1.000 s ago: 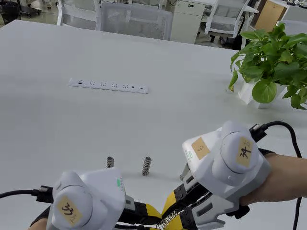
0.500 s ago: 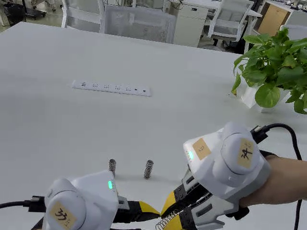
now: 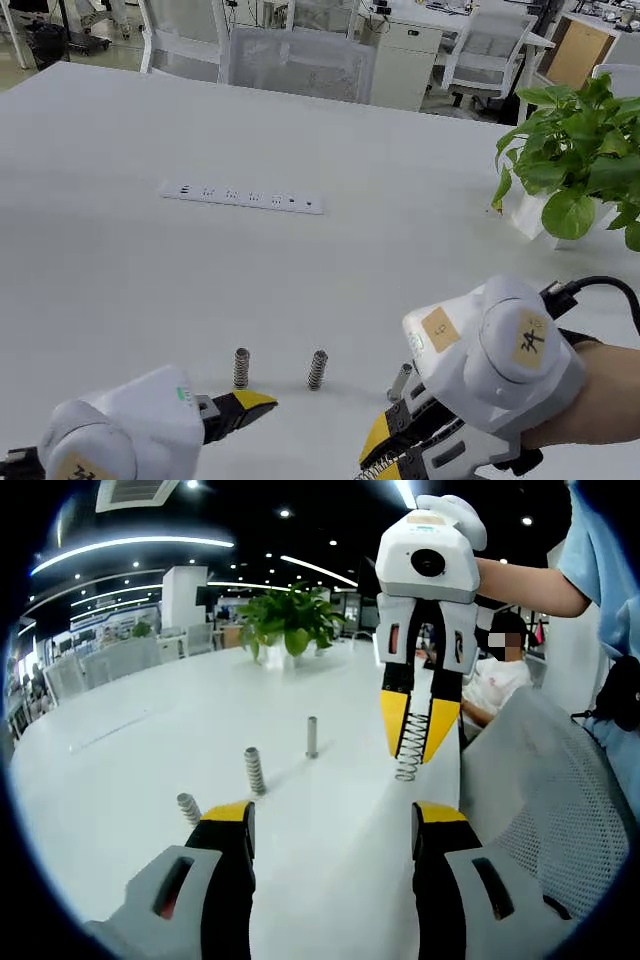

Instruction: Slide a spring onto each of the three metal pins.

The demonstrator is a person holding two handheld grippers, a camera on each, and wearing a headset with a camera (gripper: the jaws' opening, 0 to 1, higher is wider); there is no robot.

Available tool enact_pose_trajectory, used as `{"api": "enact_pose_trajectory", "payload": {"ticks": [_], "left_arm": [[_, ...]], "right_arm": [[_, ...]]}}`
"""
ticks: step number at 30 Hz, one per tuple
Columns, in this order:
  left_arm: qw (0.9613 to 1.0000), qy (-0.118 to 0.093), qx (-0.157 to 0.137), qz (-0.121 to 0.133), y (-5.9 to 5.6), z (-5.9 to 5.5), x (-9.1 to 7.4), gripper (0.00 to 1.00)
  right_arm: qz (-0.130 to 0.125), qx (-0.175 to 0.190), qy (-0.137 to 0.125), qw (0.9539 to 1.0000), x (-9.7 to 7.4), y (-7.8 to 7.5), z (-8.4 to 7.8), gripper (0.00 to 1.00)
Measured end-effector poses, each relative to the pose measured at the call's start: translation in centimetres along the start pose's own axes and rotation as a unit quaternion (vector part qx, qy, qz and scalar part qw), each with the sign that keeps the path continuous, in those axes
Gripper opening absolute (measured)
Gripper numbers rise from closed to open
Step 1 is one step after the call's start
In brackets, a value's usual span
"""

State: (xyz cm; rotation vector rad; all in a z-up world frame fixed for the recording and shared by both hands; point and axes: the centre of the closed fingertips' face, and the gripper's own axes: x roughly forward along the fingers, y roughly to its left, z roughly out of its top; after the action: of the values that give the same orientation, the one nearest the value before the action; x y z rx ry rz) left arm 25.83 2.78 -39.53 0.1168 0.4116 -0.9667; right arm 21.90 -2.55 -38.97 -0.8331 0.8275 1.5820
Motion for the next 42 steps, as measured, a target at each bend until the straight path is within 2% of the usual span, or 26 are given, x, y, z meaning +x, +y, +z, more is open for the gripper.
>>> {"api": "enact_pose_trajectory", "payload": {"ticks": [3, 5, 10, 14, 17, 19, 21, 24, 27, 31, 33, 36, 42], "left_arm": [[0.9997, 0.003, -0.001, 0.026, 1.0, -0.3, -0.4, 0.70], [0.9994, 0.007, -0.006, 0.033, 1.2, -0.6, -0.6, 0.76], [0.9975, 0.006, -0.017, 0.069, 2.5, -0.9, -1.2, 0.91], [0.9944, -0.001, -0.032, 0.101, 3.5, -1.0, -1.9, 0.99], [0.9919, -0.003, -0.046, 0.118, 4.0, -1.4, -2.3, 0.99], [0.9916, -0.005, -0.051, 0.119, 4.0, -1.5, -2.3, 0.99], [0.9909, -0.001, -0.045, 0.127, 4.3, -1.6, -2.5, 0.99], [0.9894, -0.007, -0.053, 0.135, 4.7, -1.5, -2.8, 0.99], [0.9886, -0.003, -0.051, 0.142, 4.8, -1.7, -2.9, 0.99], [0.9882, -0.002, -0.053, 0.144, 4.8, -1.8, -3.0, 0.99], [0.9877, -0.004, -0.056, 0.146, 4.9, -1.8, -3.1, 0.99], [0.9879, -0.003, -0.053, 0.145, 4.8, -1.8, -3.0, 0.99], [0.9879, 0.000, -0.050, 0.147, 4.7, -1.8, -2.9, 0.99]], "right_arm": [[-0.001, 0.001, 0.005, 1.0000, -0.2, -0.1, -0.5, 0.07], [-0.003, 0.002, 0.007, 1.0000, -0.3, -0.2, -0.7, 0.07], [-0.007, 0.001, 0.014, 0.9999, -0.8, -0.4, -1.2, 0.07], [-0.030, -0.016, 0.030, 0.9990, -1.3, -1.4, -1.8, 0.07], [-0.042, -0.017, 0.035, 0.9984, -1.8, -2.2, -2.2, 0.07], [-0.050, -0.019, 0.042, 0.9977, -2.2, -2.6, -2.6, 0.07], [-0.051, -0.022, 0.049, 0.9973, -2.4, -2.7, -2.9, 0.07], [-0.058, -0.030, 0.069, 0.9955, -2.9, -3.3, -3.7, 0.07], [-0.062, -0.032, 0.076, 0.9947, -3.5, -3.9, -4.1, 0.07], [-0.068, -0.037, 0.088, 0.9931, -4.5, -4.9, -4.7, 0.07], [-0.076, -0.051, 0.108, 0.9900, -5.1, -5.6, -5.1, 0.07], [-0.084, -0.058, 0.122, 0.9872, -5.5, -6.6, -5.6, 0.07], [-0.085, -0.070, 0.143, 0.9835, -6.0, -8.1, -6.4, 0.07]]}}
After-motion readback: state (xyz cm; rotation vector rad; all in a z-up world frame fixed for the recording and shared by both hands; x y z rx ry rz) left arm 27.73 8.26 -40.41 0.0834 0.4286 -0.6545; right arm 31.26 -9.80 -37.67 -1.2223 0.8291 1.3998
